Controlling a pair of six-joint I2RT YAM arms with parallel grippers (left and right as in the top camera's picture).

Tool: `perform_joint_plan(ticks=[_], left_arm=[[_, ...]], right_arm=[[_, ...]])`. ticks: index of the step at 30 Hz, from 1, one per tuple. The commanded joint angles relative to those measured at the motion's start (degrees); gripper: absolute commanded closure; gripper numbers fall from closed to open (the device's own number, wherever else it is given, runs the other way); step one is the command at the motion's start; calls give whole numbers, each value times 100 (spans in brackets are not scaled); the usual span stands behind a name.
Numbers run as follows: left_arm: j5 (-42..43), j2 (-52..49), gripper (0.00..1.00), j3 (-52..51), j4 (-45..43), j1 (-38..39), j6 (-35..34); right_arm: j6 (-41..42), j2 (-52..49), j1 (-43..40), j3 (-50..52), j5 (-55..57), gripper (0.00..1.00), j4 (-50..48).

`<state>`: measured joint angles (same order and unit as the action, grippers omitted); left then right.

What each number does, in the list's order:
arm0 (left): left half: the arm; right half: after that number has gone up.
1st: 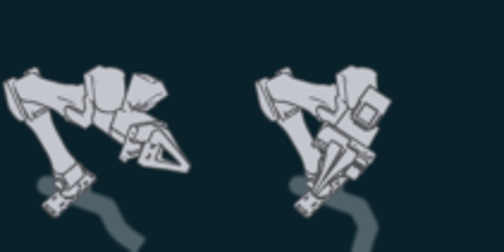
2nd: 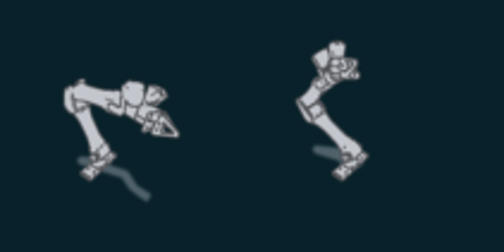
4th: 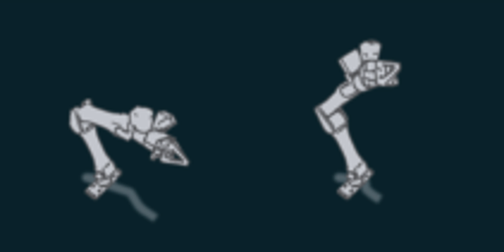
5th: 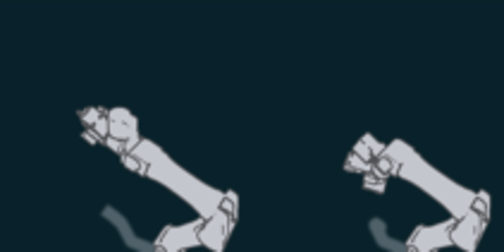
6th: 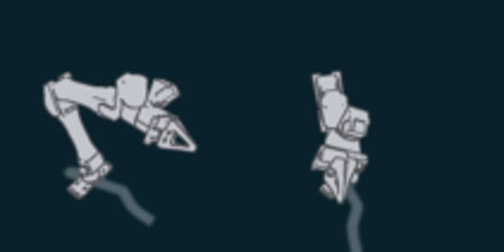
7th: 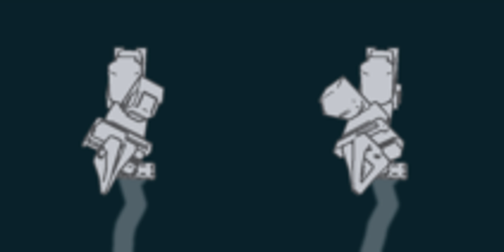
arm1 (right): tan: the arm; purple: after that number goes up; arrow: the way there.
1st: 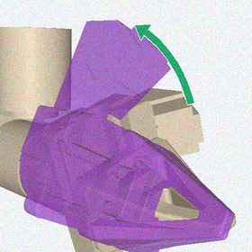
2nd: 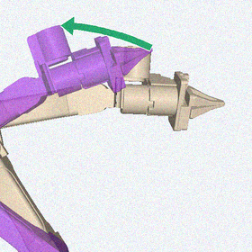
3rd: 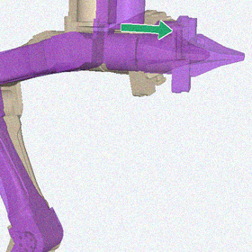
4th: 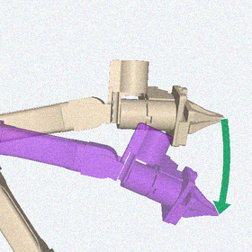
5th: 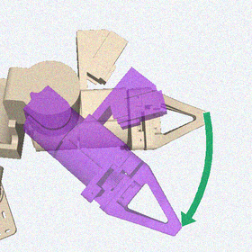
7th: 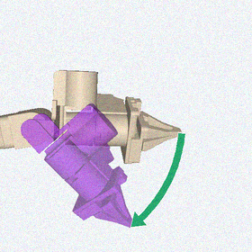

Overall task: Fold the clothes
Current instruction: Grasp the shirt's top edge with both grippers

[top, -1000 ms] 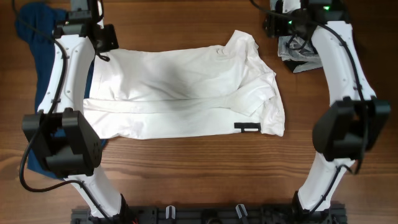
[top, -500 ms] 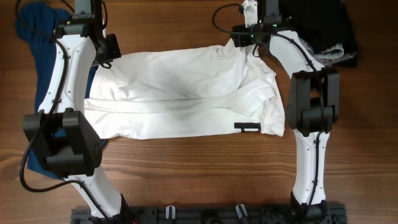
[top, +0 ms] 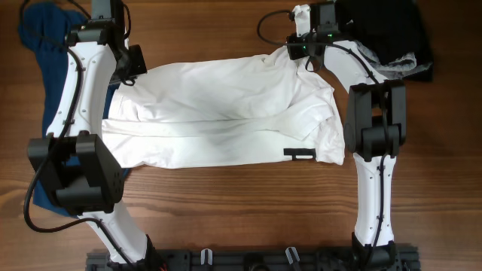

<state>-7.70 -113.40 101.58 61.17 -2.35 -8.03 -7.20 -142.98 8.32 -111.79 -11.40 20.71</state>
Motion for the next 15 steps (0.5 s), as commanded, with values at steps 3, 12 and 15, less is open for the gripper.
perform_joint_plan(ticks=[3,12,15], left_arm=[[-72,48,96,7,-26,-271,-280],[125,688,96,7,94,-544,-293],[275,699,96,7,494,-544,-293]], right_arm=[[120,629,-98,-361,-63,96,649],[-33,2564,-170,-385,-197,96,2999],[-11,2782,-199,-385,-214,96,4120]])
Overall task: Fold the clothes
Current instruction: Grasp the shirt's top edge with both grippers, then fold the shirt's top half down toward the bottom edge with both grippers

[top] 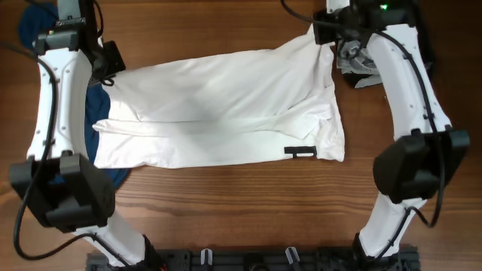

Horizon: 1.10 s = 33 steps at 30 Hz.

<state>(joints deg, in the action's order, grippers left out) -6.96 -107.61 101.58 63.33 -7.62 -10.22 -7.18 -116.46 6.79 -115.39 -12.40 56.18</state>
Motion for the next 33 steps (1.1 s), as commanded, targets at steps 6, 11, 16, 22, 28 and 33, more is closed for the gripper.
perform_joint_plan(ticks=[6,11,16,22,28,33], left_arm=[[197,94,96,-350,1191,-229,-74],[201,94,96,-1172,1213,-621,-76],[201,94,80,-1679,1172,-675,-74],[199,96,0,-1834,992,-675,-76],[232,96,0,-1834,726,-675,-76],[1045,96,0,-1834,437,-673,-70]], right_arm=[[562,142,-367,466,-116,96,2520],[728,142,-636,1779,-269,96,2168],[717,140,-638,2743,-396,30,1495],[721,140,-638,3178,-389,16,557],[1298,144,-669,3963,260,64,-391],[1495,402,-1565,3801,203,96,-190]])
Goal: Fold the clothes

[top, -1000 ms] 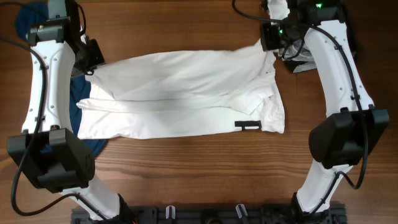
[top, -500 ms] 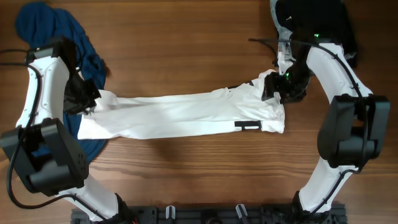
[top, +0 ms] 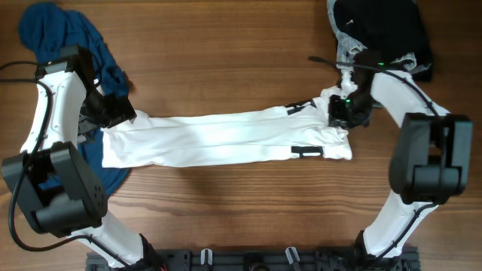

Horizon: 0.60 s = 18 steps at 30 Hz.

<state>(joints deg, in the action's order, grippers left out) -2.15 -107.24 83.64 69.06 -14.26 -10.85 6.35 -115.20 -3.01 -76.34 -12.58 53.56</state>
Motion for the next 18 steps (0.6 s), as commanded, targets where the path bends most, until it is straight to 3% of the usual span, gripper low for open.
perform_joint_plan(ticks=[1,5,6,8,9,18], left_arm=[[730,59,0,-39,-212,15,13],[1027,59,0,-39,-603,297,20],[1032,48,0,-39,-699,393,105],[1029,-44,0,-42,-844,553,164],[1034,-131,0,-46,-863,601,227],[1478,-560,1,-1405,-1440,654,1049]], right_arm=[[63,356,-789,-105,155,96,72],[-350,442,-1467,-103,-352,95,55],[-420,442,-1486,-103,-435,82,20],[-476,442,-1486,-103,-551,30,-15],[-474,442,-1486,-109,-549,21,-17],[-474,442,-1486,-109,-831,19,-59]])
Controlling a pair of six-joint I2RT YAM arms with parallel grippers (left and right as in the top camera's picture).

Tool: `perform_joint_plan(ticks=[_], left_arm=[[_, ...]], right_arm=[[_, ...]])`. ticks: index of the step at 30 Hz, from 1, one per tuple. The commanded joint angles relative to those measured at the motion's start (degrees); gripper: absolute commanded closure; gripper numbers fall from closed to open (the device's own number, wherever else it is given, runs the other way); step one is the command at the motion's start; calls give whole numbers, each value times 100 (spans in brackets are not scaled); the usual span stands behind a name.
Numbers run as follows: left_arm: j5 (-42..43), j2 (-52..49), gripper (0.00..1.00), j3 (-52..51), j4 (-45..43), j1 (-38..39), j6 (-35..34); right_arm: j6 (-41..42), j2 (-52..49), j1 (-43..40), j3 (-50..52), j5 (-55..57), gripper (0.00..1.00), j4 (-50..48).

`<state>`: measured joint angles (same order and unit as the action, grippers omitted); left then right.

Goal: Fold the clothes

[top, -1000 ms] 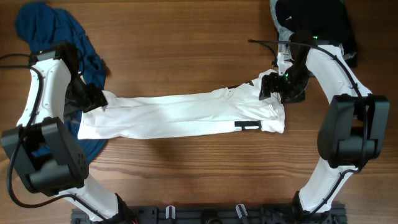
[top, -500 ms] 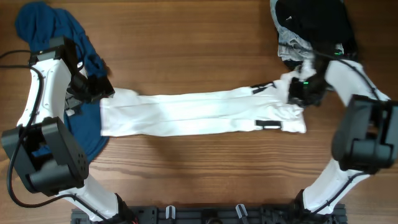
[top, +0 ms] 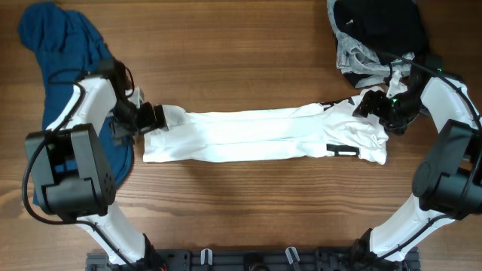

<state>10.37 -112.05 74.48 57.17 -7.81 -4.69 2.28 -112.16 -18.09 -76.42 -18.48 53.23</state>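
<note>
A white garment [top: 256, 135] lies folded into a long narrow strip across the middle of the table, with a black tag [top: 341, 152] near its right end. My left gripper [top: 153, 117] is at the strip's left end, shut on the upper corner of the cloth. At the right end, my right gripper [top: 365, 104] is shut on the upper corner, where the fabric is bunched. The fingertips of both are partly hidden by cloth.
A blue garment [top: 56, 45] lies at the back left and runs under my left arm. A heap of black and grey clothes [top: 373, 34] sits at the back right. The wooden table [top: 241, 211] shows in front of the strip.
The whole white strip has shifted to the right by about a hand's width. Both grippers moved right with its ends, and the right end is now more bunched.
The white garment first lay spread wide with both grippers at its far corners. Then the far edge was raised. Later the garment lay doubled into a narrow strip with the grippers at its ends, and now that strip sits further right.
</note>
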Motion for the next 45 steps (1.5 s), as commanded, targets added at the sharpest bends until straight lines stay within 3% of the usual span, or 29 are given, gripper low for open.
perform_joint_plan(ticks=[1,4,7,8,10,11,14,21,27,30,37,41,45], left_arm=[[225,-79,1,-608,-393,9,435],[223,-79,9,-767,-789,28,610],[225,-79,25,-1154,-1425,133,752],[221,-79,32,-1357,-1690,201,750],[221,-79,58,-1582,-1921,278,745],[225,-79,76,-1672,-1926,315,726],[221,-79,96,-1899,-1779,319,726],[96,225,96,-1856,-1659,-188,-181],[116,555,96,-1853,-1604,-507,-179],[116,752,96,-1853,-1558,-691,-177],[116,1956,96,-1648,-905,-1569,142],[114,2162,96,-911,9,-1377,297],[120,2151,96,-599,597,-514,52]], right_arm=[[-66,138,24,-101,-243,19,-24],[-63,138,24,-101,-264,20,-44],[-63,138,24,-101,-446,24,-142],[-66,138,24,-101,-568,27,-186],[-81,140,24,-127,-763,33,-203],[-81,142,31,-173,-868,36,-199],[-79,271,199,-398,-994,37,-175],[-55,844,953,-1279,-1010,36,33],[243,868,975,-1283,-839,32,59],[214,868,975,-1283,-306,24,221],[221,868,968,-1294,11,20,212],[234,868,935,-1294,11,18,22],[225,866,933,-1294,9,18,26]])
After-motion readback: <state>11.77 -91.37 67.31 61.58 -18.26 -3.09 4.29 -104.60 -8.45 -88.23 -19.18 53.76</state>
